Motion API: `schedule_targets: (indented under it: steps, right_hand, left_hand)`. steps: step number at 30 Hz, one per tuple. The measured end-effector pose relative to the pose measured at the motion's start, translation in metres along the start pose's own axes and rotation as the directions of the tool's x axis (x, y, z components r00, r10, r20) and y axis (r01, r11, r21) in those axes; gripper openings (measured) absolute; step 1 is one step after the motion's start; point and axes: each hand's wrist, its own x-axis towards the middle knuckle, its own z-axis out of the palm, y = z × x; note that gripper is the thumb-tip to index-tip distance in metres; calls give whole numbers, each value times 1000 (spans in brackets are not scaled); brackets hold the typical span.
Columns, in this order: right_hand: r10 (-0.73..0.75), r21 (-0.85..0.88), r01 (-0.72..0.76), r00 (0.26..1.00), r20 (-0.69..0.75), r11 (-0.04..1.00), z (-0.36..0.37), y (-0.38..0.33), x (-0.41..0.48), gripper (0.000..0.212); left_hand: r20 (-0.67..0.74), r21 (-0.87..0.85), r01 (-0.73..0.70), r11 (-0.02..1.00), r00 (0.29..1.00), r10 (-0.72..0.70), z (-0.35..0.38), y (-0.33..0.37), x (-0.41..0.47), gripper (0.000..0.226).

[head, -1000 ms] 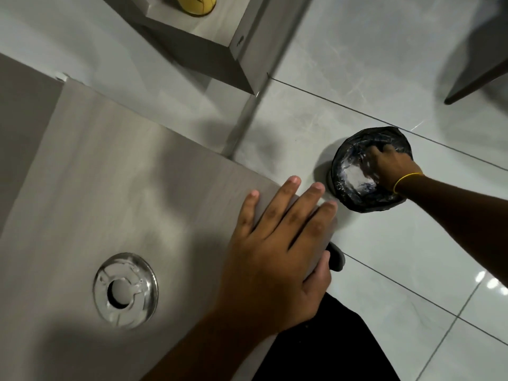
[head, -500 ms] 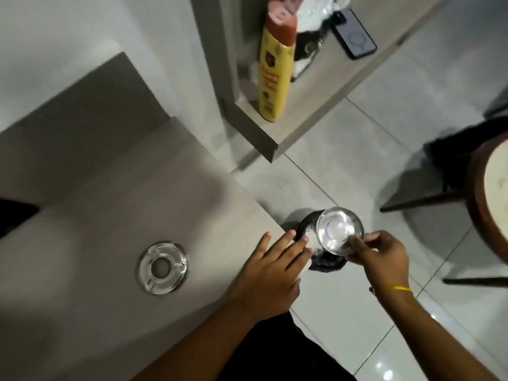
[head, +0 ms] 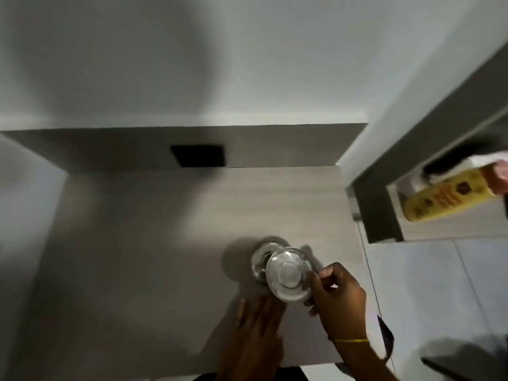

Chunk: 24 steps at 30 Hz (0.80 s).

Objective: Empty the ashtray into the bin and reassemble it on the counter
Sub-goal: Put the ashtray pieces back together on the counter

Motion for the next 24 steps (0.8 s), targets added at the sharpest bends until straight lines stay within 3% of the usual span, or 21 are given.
schedule_targets:
  steps: [3, 7, 14, 19, 24]
  right_hand:
    - [-52, -26, 54, 996, 75, 998, 49, -17, 0, 24]
    - [-83, -87, 92, 991, 104, 992, 104, -29, 2, 25]
    - [-98, -143, 121, 983, 153, 982, 163, -32, -7, 23]
    - [2, -191, 18, 994, 108, 981, 174, -17, -12, 25]
    - [-32, -267, 40, 999, 35, 963, 172, -21, -13, 17]
  left_hand:
    - [-161, 2, 306, 952, 940, -302, 3, -51, -32, 59]
    - [-184, -102, 486, 868, 848, -497, 2, -107, -46, 66]
    - [-238, -78, 553, 829, 798, -554, -9, -176, -40, 67]
    - [-246, -28, 516, 856, 827, -506, -1, -186, -37, 66]
    - [-254, 1, 504, 864, 836, -487, -1, -184, -30, 67]
